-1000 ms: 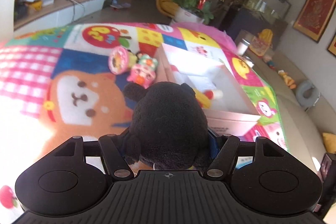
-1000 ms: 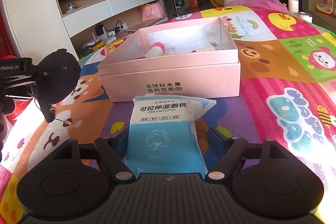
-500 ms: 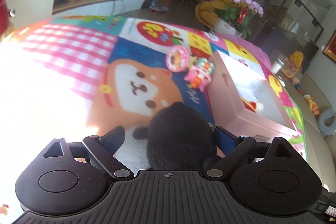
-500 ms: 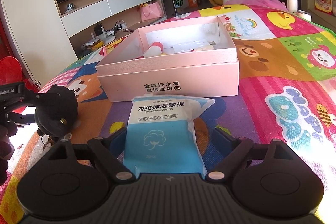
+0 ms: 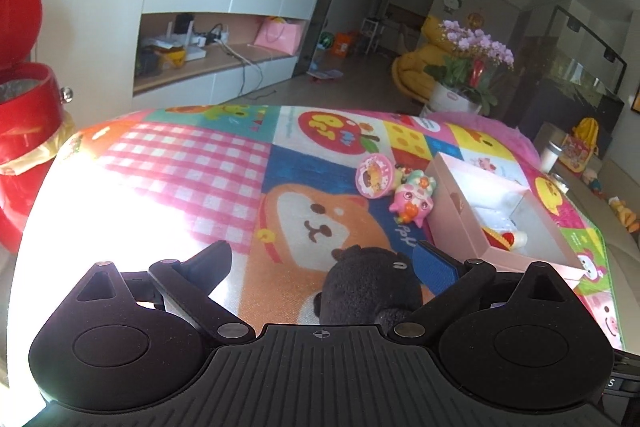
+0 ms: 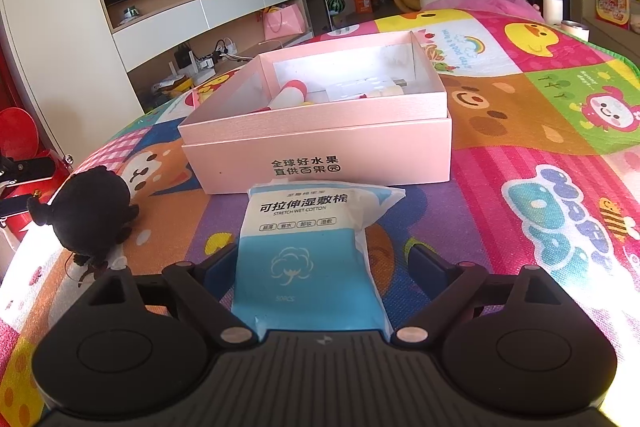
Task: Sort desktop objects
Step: 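Carry the plush bear into the pink box and open the left gripper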
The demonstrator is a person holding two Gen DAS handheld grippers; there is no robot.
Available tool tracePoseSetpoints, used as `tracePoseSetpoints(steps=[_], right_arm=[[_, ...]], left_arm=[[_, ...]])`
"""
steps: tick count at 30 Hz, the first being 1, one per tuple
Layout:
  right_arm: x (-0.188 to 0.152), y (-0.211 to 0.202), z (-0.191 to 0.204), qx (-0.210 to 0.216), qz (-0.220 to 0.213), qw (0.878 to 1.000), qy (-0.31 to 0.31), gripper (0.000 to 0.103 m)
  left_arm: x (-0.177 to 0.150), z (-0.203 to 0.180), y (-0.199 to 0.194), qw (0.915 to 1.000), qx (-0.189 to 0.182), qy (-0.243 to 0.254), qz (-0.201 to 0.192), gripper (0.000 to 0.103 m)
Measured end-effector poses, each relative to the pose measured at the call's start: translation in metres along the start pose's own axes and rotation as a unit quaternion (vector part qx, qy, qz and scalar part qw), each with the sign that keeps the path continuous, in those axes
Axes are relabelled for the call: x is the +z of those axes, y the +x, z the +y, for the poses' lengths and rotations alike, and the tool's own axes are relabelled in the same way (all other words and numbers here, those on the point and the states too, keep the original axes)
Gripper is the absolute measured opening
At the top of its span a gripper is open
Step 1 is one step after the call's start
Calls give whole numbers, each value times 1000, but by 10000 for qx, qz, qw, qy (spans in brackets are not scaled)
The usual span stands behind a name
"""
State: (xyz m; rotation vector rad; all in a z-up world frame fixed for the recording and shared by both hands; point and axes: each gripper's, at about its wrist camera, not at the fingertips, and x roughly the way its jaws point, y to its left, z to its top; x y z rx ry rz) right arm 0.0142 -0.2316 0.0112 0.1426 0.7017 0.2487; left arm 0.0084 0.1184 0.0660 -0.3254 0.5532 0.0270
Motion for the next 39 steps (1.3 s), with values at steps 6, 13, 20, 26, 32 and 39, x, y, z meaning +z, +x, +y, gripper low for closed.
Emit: tracePoseSetpoints(steps=[6, 13, 20, 26, 32, 39], right_arm=[[0, 0, -1, -1, -5, 10000, 24, 91], [0, 0, -2, -8, -17, 10000, 45, 94], [-2, -1, 12, -179, -64, 9992, -351, 94], [1, 4, 26, -339, 98, 9954, -890, 83], [13, -12, 16, -312, 401, 9939, -982, 55], [18, -68, 3, -206, 148, 9954, -920, 54]], left_arm=[[-19, -36, 0, 9947, -507, 846, 294, 101], [-53, -71, 31, 9804, 277, 1923, 340, 101], [-49, -62, 36, 9828, 478, 1768, 219, 94], [-48, -65, 38, 9791, 431, 1959, 341, 71], [-52, -67, 23, 9766, 160, 2104, 424, 68], [-36, -90, -9, 9790, -787, 1828, 451, 68]])
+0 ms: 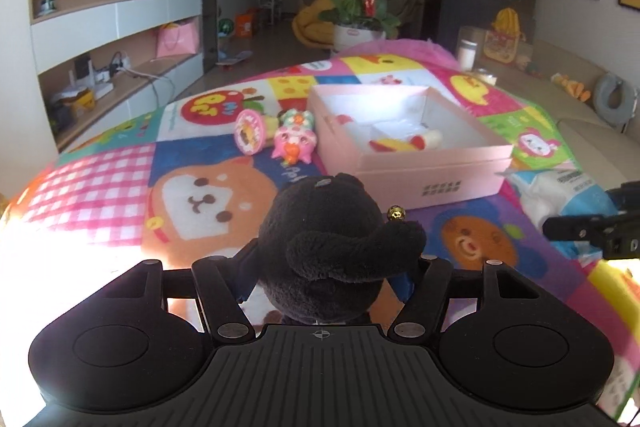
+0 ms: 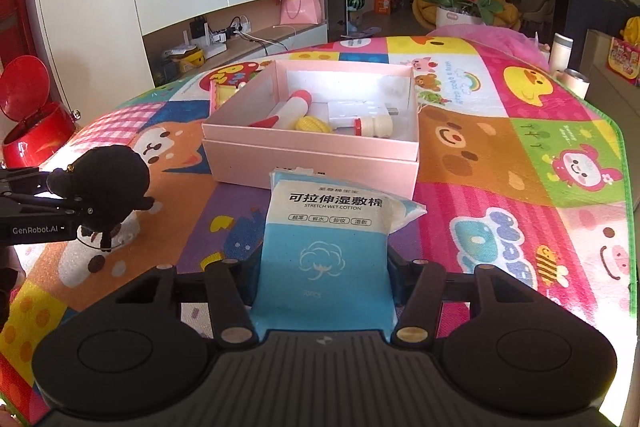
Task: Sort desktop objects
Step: 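Carry the plush bear into the pink box and open the left gripper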
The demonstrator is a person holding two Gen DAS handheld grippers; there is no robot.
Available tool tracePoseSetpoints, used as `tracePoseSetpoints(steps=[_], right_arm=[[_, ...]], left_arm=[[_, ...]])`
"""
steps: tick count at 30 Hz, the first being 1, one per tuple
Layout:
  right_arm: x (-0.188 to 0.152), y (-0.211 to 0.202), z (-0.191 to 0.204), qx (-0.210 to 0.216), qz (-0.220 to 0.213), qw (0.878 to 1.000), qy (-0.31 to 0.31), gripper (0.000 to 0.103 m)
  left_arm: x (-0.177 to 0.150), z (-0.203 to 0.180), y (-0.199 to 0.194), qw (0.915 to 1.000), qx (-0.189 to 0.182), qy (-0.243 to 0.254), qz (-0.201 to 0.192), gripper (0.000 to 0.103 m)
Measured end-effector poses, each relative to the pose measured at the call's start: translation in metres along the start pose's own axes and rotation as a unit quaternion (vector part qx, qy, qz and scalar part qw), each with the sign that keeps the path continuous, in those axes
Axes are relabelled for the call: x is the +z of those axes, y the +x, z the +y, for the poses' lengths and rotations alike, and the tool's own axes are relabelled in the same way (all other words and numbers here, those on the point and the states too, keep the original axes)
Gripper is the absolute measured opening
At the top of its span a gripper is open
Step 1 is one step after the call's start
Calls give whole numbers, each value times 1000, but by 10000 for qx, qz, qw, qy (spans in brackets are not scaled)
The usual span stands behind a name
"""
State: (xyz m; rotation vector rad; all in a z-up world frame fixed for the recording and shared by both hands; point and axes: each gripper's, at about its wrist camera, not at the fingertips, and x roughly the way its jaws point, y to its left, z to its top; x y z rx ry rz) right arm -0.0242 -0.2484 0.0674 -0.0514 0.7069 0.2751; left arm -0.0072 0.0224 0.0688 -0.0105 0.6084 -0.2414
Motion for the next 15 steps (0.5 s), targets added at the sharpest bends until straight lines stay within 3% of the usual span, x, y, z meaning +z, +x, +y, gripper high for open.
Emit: tracePoseSetpoints(steps=[6, 10, 15], right_arm=[[-1, -36, 6, -15, -298, 9992, -272, 54], [0, -43, 14, 48, -405, 9982, -433, 54], [6, -36, 17, -14, -340, 9982, -495, 54]], left_arm=[[62, -38, -9, 9952, -728, 93, -641, 68], [111, -65, -2, 9867, -946, 199, -1307, 70], [145, -69, 18, 9821, -950, -80, -1626, 95]])
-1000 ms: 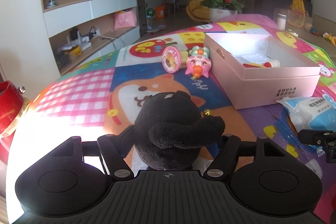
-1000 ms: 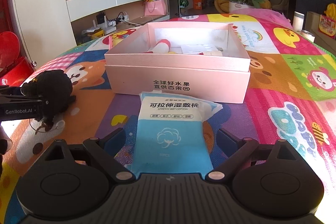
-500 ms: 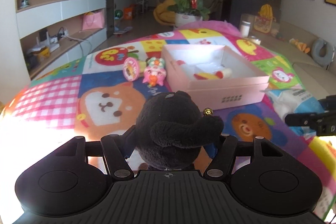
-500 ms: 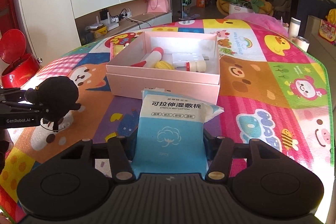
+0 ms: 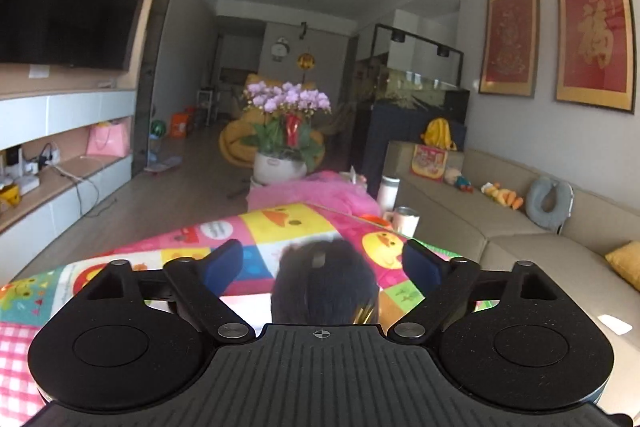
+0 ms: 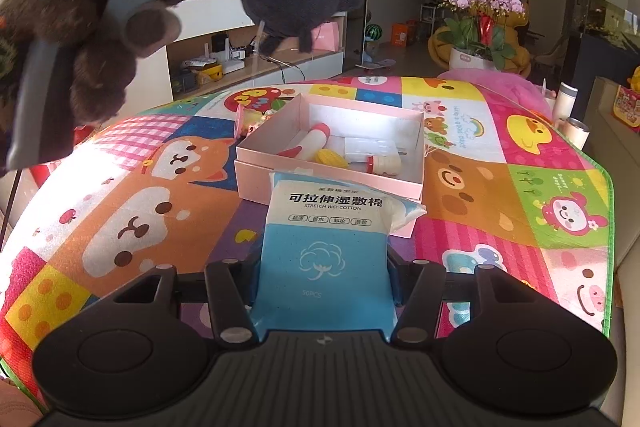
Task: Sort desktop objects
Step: 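Carry the plush bear into the pink box and open the left gripper, then lower the wet-wipes pack into the pink box and open the right gripper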
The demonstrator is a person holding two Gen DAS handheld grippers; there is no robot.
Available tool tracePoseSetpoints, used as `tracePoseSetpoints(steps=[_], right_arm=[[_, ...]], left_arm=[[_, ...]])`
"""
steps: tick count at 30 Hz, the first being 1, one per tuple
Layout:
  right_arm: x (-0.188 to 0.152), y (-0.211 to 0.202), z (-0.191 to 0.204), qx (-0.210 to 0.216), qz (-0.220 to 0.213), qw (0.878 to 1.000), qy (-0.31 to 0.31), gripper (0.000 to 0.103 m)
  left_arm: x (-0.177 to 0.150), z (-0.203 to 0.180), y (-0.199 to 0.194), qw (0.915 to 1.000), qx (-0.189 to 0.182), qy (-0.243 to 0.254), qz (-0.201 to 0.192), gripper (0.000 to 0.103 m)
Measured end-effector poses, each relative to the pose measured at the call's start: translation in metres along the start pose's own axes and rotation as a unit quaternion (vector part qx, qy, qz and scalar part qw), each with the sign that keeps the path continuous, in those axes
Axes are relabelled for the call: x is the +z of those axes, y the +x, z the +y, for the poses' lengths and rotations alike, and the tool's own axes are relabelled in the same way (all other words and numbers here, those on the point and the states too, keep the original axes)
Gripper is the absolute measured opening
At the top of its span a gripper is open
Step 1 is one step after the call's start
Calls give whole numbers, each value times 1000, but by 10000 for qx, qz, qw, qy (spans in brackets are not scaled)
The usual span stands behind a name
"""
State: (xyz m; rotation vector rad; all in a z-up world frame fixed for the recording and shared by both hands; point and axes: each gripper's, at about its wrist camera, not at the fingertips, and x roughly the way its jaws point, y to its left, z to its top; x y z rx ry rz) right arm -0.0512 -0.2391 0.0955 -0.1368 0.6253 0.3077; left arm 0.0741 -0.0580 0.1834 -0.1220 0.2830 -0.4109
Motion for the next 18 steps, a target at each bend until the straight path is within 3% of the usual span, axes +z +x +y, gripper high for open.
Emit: tracePoseSetpoints(steps=[5, 12, 15, 18], right_arm=[[-2, 3, -6, -35, 71, 10000, 30, 54], [4, 19, -5, -17, 378, 9992, 91, 54], [25, 21, -1, -42, 243, 9997, 13, 54], [70, 26, -7, -84, -95, 9998, 149, 54]], left_arm=[[-27, 27, -21, 9990, 402, -174, 100, 100], [-108, 78, -41, 9852, 1306, -222, 1093, 102], [-130, 97, -46, 9809, 1337, -475, 1328, 102], [-140, 105, -53, 9815, 1333, -522, 1274, 103]])
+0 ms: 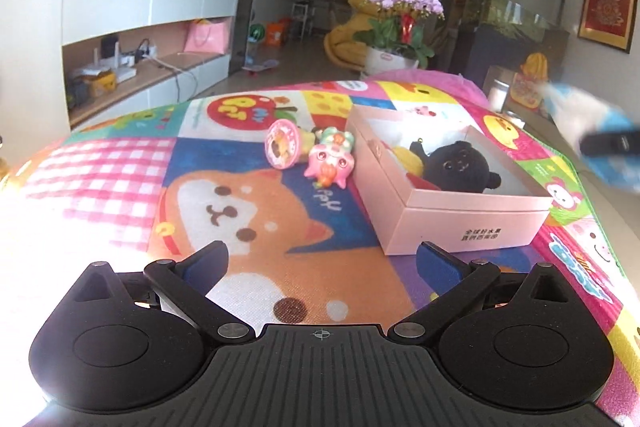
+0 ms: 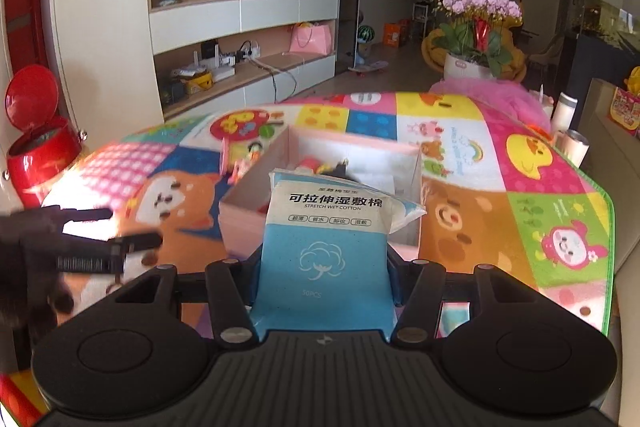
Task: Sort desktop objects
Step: 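Lower the wet-wipes pack into the pink box and open the right gripper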
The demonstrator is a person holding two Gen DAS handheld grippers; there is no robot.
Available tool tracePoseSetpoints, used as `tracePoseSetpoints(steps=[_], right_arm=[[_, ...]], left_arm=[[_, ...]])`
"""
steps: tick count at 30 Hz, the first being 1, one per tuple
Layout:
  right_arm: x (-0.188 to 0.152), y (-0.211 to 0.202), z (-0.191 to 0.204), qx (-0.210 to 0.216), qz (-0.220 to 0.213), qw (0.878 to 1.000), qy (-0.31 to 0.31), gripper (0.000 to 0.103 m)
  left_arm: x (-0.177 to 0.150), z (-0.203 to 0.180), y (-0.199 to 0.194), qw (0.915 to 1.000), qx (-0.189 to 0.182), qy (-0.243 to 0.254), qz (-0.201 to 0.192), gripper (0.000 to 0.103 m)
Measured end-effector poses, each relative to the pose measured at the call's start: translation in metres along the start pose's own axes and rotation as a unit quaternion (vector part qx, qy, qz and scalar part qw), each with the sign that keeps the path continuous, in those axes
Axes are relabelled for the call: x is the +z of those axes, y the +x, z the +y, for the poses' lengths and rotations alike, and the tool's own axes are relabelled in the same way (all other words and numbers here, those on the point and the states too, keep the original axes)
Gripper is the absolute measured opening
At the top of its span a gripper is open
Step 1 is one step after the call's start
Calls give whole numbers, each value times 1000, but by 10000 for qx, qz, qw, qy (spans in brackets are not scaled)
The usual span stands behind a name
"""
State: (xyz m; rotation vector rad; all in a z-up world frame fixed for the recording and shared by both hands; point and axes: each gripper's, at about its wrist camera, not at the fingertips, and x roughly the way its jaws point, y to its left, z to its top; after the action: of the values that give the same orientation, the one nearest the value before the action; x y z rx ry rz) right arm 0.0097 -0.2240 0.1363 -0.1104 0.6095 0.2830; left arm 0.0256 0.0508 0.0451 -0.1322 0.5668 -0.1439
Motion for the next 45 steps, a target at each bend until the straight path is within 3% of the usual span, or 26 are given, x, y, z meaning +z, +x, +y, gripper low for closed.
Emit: tracePoseSetpoints(steps=[4, 8, 10, 12, 16, 18, 21, 22, 24, 27, 29, 30, 31, 37, 40, 45], right_arm=[[69, 37, -4, 23, -123, 9988, 466, 54], [100, 86, 8, 385, 133, 9960, 796, 54], [102, 109, 17, 576, 302, 9936, 919, 54], [99, 128, 24, 494, 424, 9932, 966, 54], [88, 152, 16, -632, 524, 9950, 572, 54], [81, 159, -3, -958, 677, 9918, 503, 54], [66, 168, -30, -756, 1117, 9896, 503, 55], [61, 167, -35, -660, 1179, 9896, 491, 60], [57, 154, -40, -693, 998, 9915, 458, 74], [64, 132, -42, -717, 522, 9953, 383, 74], [68, 125, -40, -708, 421, 9961, 329, 60], [68, 125, -38, -641, 473, 9964, 306, 43], [69, 130, -37, -546, 602, 9961, 351, 34], [37, 170, -51, -579, 1333, 9838, 1050, 29], [38, 170, -52, -567, 1297, 9840, 1082, 29], [84, 151, -7, -352, 545, 9970, 433, 31]], left_arm=[[-4, 0, -6, 9997, 63, 175, -184, 103], [-3, 8, -11, 9995, 172, 75, -248, 103], [-5, 13, -12, 9996, 193, 2, -224, 103], [-8, 17, -13, 9996, 209, -12, -195, 103], [-15, 22, -14, 9997, 197, -29, -126, 103], [-17, 22, -10, 9998, 138, -83, -95, 103], [-18, 17, -3, 9999, 20, -97, -47, 103], [-19, 14, -1, 10000, -11, -66, -30, 103], [-20, 10, 1, 10000, -36, -2, -1, 103], [-21, 7, 3, 10000, -2, 39, 25, 103], [-21, 8, 4, 10000, 45, 26, 29, 103], [-21, 8, 3, 10000, 70, 17, 23, 103], [-21, 9, 3, 10000, 97, 13, 9, 103], [-23, 17, 1, 9987, 460, 176, -95, 103], [-25, 26, 8, 9975, 694, 98, 4, 103], [-24, 36, 12, 9976, 656, -156, 126, 103]])
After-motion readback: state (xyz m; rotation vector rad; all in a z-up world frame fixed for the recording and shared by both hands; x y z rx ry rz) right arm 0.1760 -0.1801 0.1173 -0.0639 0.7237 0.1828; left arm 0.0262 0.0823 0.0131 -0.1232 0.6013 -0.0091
